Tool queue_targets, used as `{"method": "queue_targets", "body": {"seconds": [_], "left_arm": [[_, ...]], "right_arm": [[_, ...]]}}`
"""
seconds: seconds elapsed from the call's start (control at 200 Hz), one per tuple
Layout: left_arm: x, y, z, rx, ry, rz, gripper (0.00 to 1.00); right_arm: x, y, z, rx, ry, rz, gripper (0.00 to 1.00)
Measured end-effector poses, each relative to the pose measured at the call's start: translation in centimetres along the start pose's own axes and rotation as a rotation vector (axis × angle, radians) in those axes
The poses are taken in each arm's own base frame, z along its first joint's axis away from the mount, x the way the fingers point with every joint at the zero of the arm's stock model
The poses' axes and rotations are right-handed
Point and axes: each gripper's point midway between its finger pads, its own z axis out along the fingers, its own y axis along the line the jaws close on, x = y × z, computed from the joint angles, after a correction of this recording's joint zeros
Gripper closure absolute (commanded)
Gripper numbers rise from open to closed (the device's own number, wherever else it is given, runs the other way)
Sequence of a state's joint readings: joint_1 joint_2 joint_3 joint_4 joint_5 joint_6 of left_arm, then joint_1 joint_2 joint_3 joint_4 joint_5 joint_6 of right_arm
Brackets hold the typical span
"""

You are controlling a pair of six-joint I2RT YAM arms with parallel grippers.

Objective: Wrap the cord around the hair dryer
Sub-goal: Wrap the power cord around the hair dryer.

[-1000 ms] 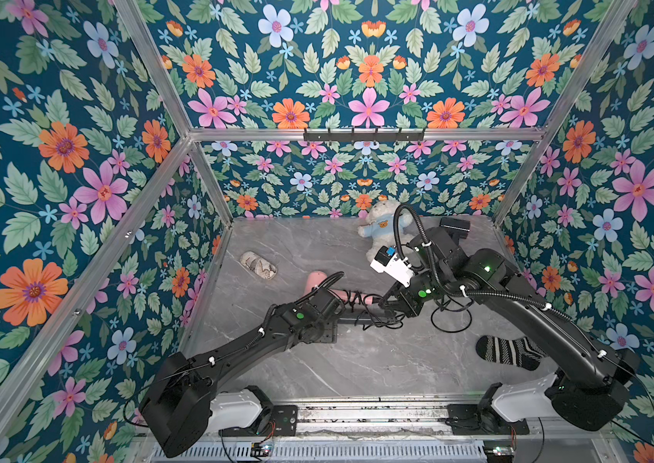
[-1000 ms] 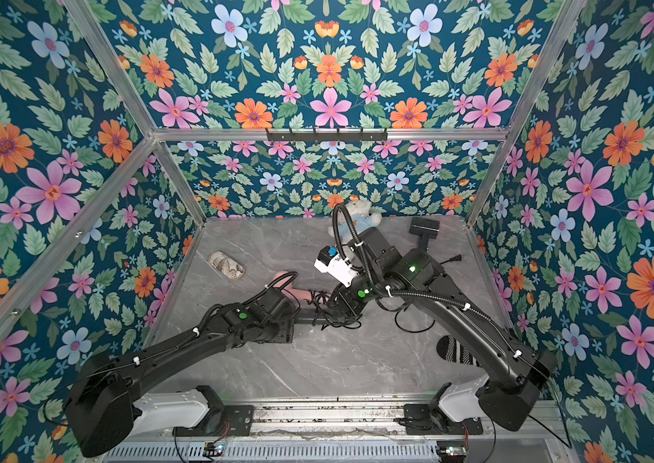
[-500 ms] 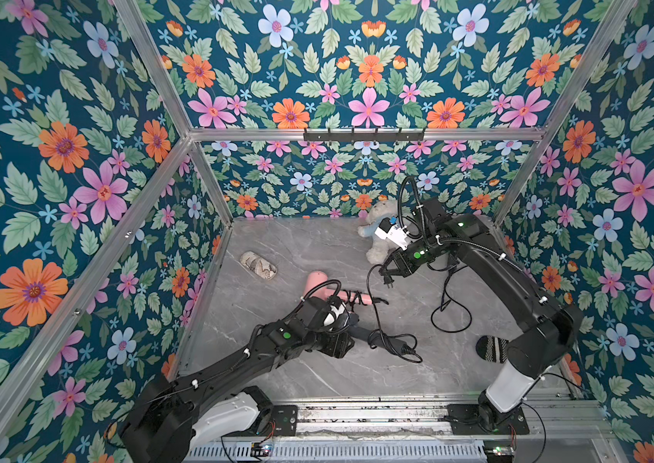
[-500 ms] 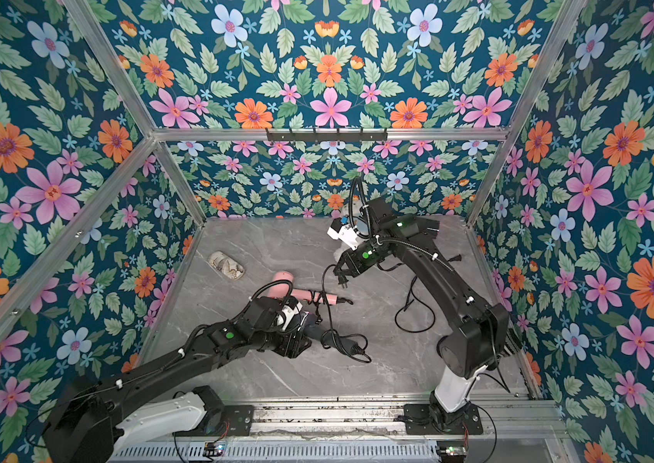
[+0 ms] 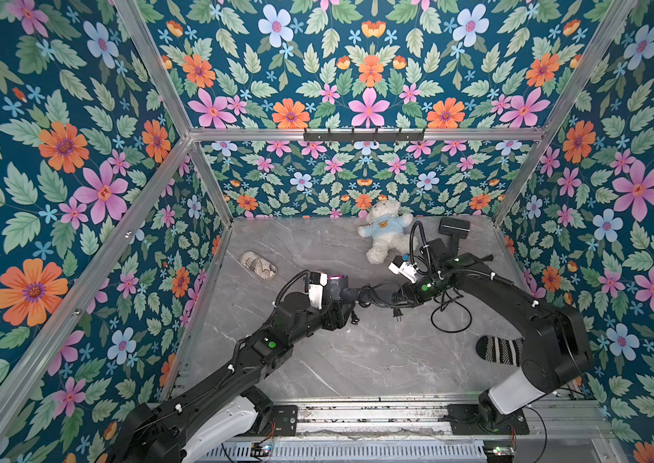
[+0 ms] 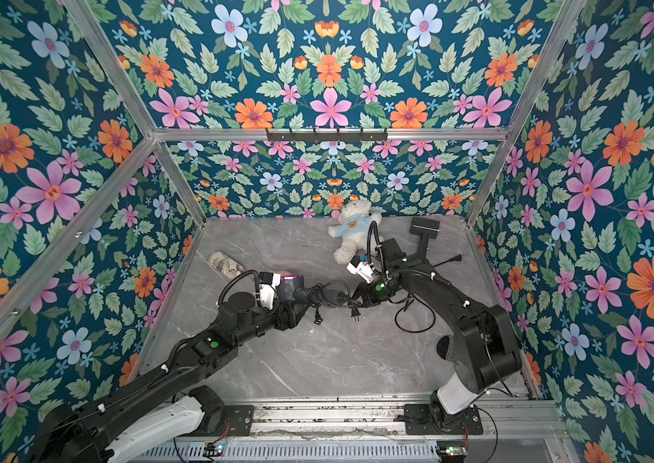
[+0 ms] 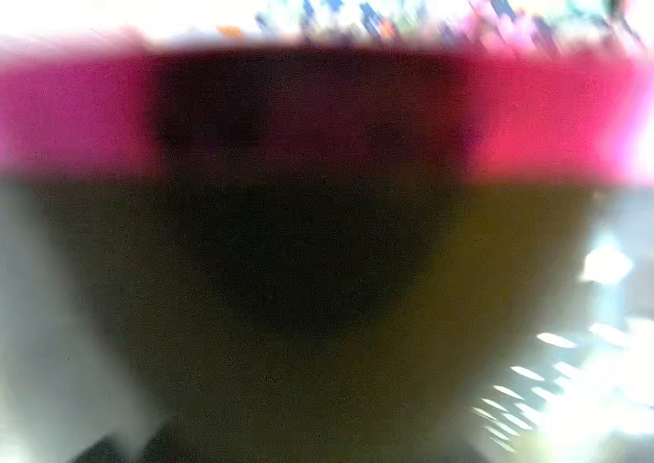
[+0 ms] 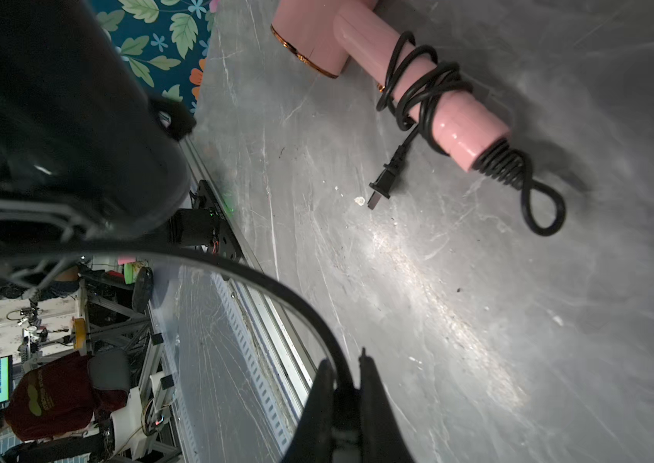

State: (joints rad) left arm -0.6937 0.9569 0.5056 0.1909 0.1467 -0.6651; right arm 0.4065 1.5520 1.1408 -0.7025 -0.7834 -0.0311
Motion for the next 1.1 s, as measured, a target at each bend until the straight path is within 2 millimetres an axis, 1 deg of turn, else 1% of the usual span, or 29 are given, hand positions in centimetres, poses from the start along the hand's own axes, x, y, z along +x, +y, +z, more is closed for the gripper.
{"method": "queue_targets", "body": {"seconds": [0.12,0.185,0.29,0.38,0.45,0.545,0.6,0.66,0.73,0.795,0.89,0.995,1.105], "left_arm": [[-0.9,2.8,0.7,-0.151,-0.065,-0.072,1.00],[-1.3,4.2,1.0,-0.227,-0.097,-0.110,1.00],[-1.5,6.1,1.4,-0.343,-0.130,-0.155,1.00],[-1.5,6.9,1.8,-0.436,-0.140,-0.159,1.00],[-1.6,6.9,2.4,-0.501,-0.147,-0.140,1.00],[-1.5,6.3,3.4,-0.587,-0.133,-0.075,1.00],[-1.6,5.9,3.9,-0.641,-0.126,-0.028,1.00],[-1.4,5.8,4.2,-0.696,-0.116,0.022,1.00],[-0.8,6.2,4.3,-0.749,-0.083,0.089,1.00],[-0.1,6.9,4.2,-0.791,-0.039,0.151,1.00],[0.8,7.3,4.0,-0.824,0.037,0.247,1.00],[1.5,6.6,4.0,-0.808,0.108,0.362,1.00],[2.8,5.9,4.0,-0.731,0.206,0.448,1.00]], "right_arm": [[2.6,0.6,1.1,-0.002,-0.003,0.015,1.00],[3.4,1.0,1.3,-0.002,-0.025,0.011,1.00],[3.9,2.4,1.2,-0.005,-0.072,-0.005,1.00],[3.8,3.9,1.0,-0.015,-0.107,-0.029,1.00],[3.3,5.1,0.9,-0.022,-0.123,-0.051,1.00],[2.4,6.8,0.5,-0.025,-0.132,-0.081,1.00],[1.4,7.7,-0.1,-0.019,-0.146,-0.107,1.00],[0.4,8.2,-1.0,0.008,-0.161,-0.130,1.00],[-0.8,8.6,-2.1,0.060,-0.164,-0.162,1.00],[-2.2,8.6,-3.0,0.120,-0.164,-0.199,1.00],[-3.5,7.8,-3.7,0.199,-0.129,-0.224,1.00],[-4.4,6.7,-4.4,0.260,-0.078,-0.252,1.00],[-5.0,6.2,-4.9,0.284,-0.020,-0.301,1.00]]}}
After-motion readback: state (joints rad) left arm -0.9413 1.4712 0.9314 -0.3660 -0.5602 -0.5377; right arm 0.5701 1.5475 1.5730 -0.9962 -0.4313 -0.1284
